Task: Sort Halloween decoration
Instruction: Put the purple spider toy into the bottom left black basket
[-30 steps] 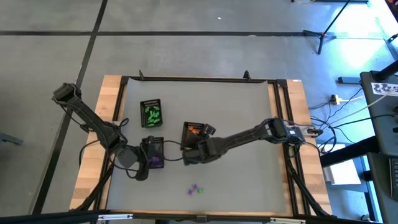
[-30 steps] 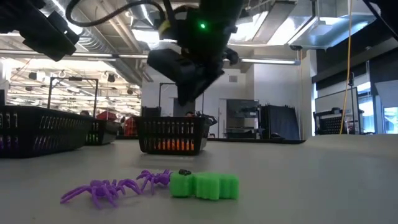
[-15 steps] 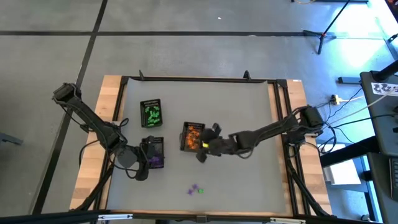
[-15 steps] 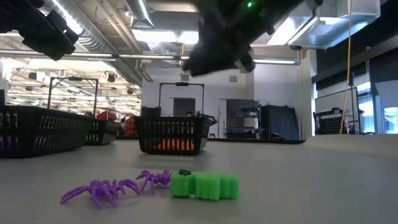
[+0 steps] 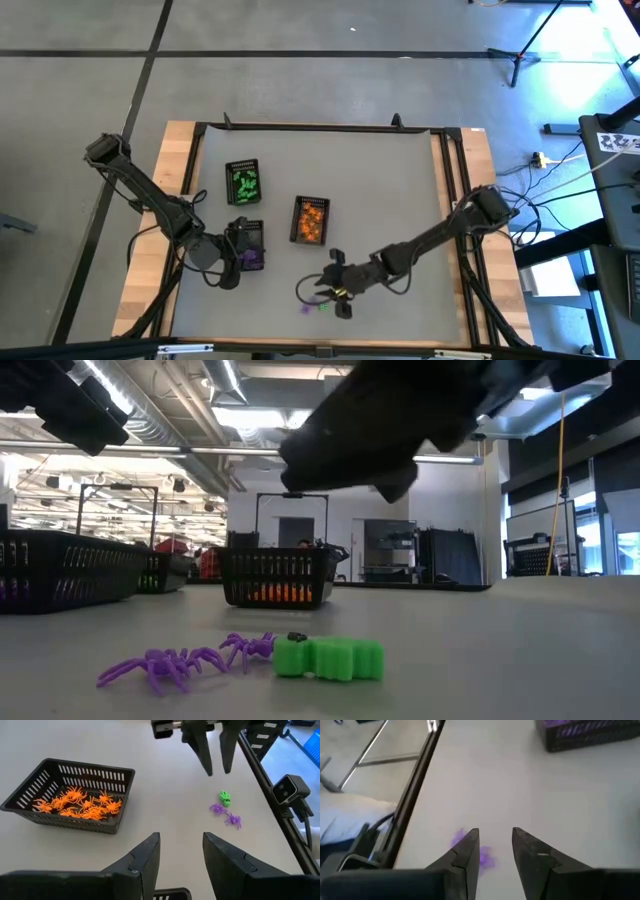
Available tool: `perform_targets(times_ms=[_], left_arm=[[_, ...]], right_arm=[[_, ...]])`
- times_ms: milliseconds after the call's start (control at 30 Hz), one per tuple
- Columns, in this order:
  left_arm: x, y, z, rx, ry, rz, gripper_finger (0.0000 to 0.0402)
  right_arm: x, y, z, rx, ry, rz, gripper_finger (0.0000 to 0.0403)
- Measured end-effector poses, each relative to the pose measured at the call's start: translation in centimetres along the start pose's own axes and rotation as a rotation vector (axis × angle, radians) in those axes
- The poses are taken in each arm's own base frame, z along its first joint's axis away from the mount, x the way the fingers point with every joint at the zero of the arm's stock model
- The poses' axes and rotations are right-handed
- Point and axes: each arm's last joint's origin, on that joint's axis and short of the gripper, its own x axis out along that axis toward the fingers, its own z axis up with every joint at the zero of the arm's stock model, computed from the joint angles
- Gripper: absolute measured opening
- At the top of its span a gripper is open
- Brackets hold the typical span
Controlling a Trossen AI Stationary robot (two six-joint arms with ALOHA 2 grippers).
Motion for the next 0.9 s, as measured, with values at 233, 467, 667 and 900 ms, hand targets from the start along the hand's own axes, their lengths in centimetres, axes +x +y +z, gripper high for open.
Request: perform_targets(times_ms=[233, 467, 667, 900], left_arm=[[0.0, 0.0, 0.0, -0.004, 0.0, 0.0, 0.014], [0.0, 0.0, 0.0, -0.018, 0.0, -0.001, 0.014], [0.0, 0.0, 0.0, -0.027, 0.003, -0.007, 0.014], [0.0, 0.0, 0.0, -0.025, 0.007, -0.007, 0.014]], right_arm=[[0.4, 0.8, -0.7, 0.026, -0.022, -0.034, 0.0113], [3.0, 2.8, 0.1, -0.056, 0.123, -0.066, 0.0113], [4.9, 3.7, 1.3, -0.095, 0.287, -0.133, 0.0113], [6.9, 3.6, -0.3, -0.068, 0.358, -0.108, 0.0113]])
